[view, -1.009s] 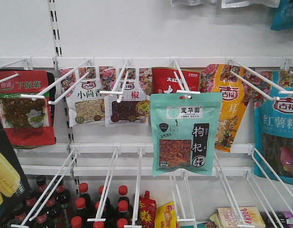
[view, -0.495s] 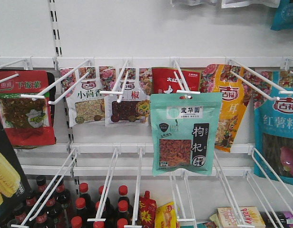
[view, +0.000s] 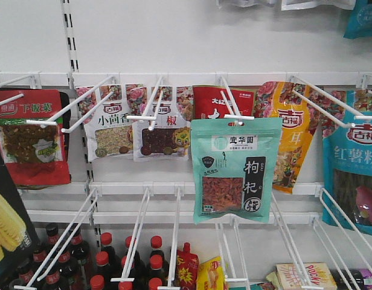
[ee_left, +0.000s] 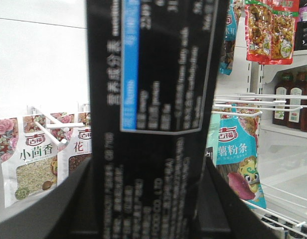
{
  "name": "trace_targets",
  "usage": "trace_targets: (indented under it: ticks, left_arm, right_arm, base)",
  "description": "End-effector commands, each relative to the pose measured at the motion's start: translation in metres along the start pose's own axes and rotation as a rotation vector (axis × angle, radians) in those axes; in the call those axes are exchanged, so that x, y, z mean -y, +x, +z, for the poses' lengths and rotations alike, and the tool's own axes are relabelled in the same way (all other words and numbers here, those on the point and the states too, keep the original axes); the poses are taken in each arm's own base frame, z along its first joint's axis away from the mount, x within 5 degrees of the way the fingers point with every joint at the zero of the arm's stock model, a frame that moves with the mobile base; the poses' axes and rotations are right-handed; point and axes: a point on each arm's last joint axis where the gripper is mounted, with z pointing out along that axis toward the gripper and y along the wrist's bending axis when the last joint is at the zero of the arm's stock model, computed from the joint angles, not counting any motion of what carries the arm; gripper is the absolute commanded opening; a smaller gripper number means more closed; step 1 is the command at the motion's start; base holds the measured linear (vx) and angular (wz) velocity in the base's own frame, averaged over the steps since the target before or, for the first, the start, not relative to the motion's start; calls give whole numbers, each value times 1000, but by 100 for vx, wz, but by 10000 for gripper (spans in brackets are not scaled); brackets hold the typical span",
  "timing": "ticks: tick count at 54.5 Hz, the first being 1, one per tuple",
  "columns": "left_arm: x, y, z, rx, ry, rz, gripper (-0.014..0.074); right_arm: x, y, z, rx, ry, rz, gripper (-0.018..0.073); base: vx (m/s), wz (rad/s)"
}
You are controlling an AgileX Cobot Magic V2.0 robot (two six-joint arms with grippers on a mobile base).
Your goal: Pick snacks and fruit into basket
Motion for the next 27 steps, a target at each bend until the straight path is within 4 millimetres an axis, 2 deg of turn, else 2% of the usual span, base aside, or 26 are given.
trace_targets:
  ticks: [1,14,27]
  left_arm:
    - [1,-11,0,31,9,-7,-7]
    - [1,-11,0,31,10,-7,-7]
    - [1,-11,0,31,10,-7,-7]
  right_arm:
    - [-11,-17,10,101,-76,-38,0]
    - [-26,-9,43,87,-180,-96,0]
    - [-49,2,69,197,-282,-546,5]
  base:
    - [0,0]
    - [0,0]
    - [0,0]
